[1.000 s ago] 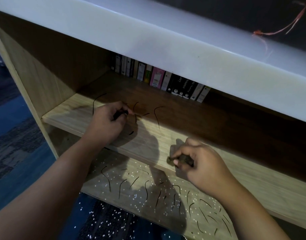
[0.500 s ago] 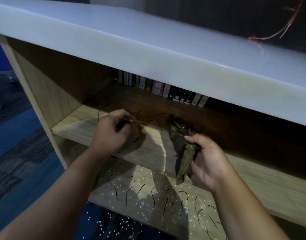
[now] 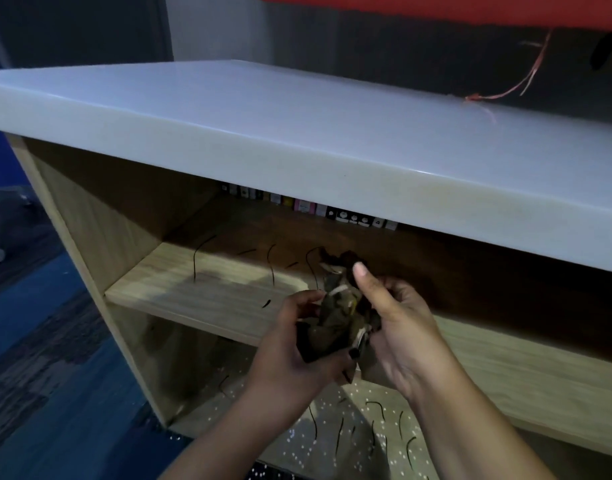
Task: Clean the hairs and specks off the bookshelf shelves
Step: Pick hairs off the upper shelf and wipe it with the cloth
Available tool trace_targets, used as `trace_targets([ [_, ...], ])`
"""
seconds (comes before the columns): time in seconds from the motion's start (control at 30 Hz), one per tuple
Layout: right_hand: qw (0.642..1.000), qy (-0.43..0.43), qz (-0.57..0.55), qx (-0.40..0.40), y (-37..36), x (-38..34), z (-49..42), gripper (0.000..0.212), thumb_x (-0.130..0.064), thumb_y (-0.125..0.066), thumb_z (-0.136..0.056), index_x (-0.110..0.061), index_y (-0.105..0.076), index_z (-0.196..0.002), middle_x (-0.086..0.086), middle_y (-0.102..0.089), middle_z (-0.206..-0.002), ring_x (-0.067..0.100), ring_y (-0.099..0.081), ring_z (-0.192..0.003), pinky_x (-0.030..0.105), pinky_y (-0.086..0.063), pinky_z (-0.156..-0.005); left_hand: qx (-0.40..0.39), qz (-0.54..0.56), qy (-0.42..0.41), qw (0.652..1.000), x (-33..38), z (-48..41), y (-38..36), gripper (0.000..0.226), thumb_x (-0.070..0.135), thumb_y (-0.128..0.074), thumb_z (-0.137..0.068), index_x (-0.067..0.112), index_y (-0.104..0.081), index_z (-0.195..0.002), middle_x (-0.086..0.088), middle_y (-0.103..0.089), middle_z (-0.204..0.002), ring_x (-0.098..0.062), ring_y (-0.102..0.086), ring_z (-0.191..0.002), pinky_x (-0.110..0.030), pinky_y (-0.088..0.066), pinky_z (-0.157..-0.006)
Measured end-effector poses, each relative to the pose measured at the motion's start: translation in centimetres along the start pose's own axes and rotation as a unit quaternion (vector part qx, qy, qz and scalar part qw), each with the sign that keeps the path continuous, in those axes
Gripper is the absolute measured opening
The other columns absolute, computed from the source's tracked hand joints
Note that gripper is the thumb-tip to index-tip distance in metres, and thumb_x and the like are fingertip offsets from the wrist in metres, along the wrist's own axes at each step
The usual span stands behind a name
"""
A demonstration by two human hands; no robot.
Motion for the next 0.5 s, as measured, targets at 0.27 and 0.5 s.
trace_targets([
  [0.27, 0.996, -0.063, -0.035, -0.058, 0.9, 0.9, 0.4, 0.028, 0.009, -0.062, -0.080, 0.009, -0.060, -0.107, 0.021, -0.072, -0.094, 0.029, -0.071, -0.085, 0.035, -0.059, -0.075, 0.018, 0.286, 0.118, 0.951, -1.0, -0.9, 1.0, 0.037, 0.017, -0.058, -0.084, 0.021, -0.065, -0.121, -0.008, -0.072, -0.115, -0.027, -0.068, -0.108, -0.051, -0.047, -0.100],
  [0.5, 0.991, -0.048, -0.053, -0.113, 0.5, 0.3, 1.2, 0.035, -0.006, -0.060, -0.085, 0.006, -0.060, -0.118, 0.022, -0.068, -0.113, 0.032, -0.065, -0.109, 0.043, -0.049, -0.097, 0.058, 0.283, 0.094, 0.953, -0.7, -1.6, 1.6, 0.052, 0.008, -0.061, -0.088, 0.036, -0.049, -0.129, -0.006, -0.066, -0.124, -0.030, -0.066, -0.110, -0.058, -0.051, -0.094],
])
Point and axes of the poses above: each hand's wrist, its own z-axis away from the middle knuckle, its own y-axis out of the back of the hand, x = y × z, the point moved 10 cm from there along -z, towards the middle knuckle
